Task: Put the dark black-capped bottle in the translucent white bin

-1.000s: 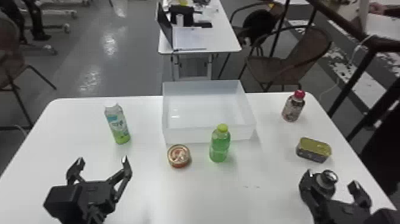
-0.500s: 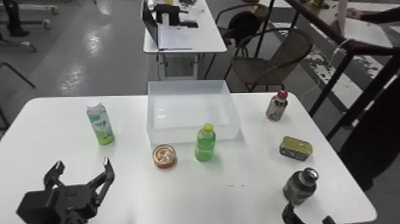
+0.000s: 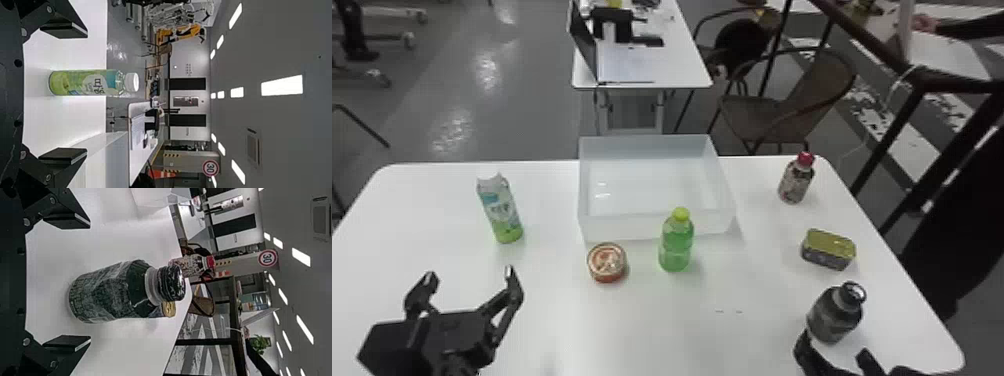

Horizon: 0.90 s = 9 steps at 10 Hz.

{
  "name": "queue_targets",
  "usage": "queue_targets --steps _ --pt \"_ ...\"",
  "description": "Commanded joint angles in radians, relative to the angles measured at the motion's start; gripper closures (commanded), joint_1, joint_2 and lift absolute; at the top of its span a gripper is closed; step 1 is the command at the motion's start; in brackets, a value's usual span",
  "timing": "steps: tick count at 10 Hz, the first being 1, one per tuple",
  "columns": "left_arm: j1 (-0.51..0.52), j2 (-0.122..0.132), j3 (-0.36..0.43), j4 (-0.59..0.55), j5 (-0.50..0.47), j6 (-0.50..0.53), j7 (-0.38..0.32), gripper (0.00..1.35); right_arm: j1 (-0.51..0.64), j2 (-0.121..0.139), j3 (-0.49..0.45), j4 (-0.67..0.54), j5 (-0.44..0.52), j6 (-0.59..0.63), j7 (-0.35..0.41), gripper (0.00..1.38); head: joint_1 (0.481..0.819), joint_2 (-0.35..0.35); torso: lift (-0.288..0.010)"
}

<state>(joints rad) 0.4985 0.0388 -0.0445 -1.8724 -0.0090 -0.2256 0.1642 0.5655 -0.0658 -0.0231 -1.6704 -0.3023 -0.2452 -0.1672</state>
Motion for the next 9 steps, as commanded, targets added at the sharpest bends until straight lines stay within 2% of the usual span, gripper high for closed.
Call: queue_targets --steps 1,4,6,9 --pt "0.0 -0.002 0.0 0.001 0.0 0.0 0.0 0.23 -0.036 -0.014 0.0 0.017 0.015 0.009 0.0 0.25 0.695 -0.099 -0.066" --pt "0.0 -0.007 0.006 0.001 0.001 -0.001 -0.005 0.23 -0.105 -0.045 -0.003 0.058 0.019 0.046 0.0 0.25 0.695 -0.103 -0.066" --pt "0.003 -0.013 0.009 0.002 0.003 -0.005 -0.006 0.23 -0.131 -0.048 -0.004 0.075 0.025 0.049 -0.034 0.25 0.695 -0.108 -0.066" --pt "0.006 -0.031 0.025 0.004 0.001 -0.008 -0.025 0.23 -0.193 -0.049 -0.011 0.133 0.019 0.047 -0.035 0.26 0.695 -0.12 -0.066"
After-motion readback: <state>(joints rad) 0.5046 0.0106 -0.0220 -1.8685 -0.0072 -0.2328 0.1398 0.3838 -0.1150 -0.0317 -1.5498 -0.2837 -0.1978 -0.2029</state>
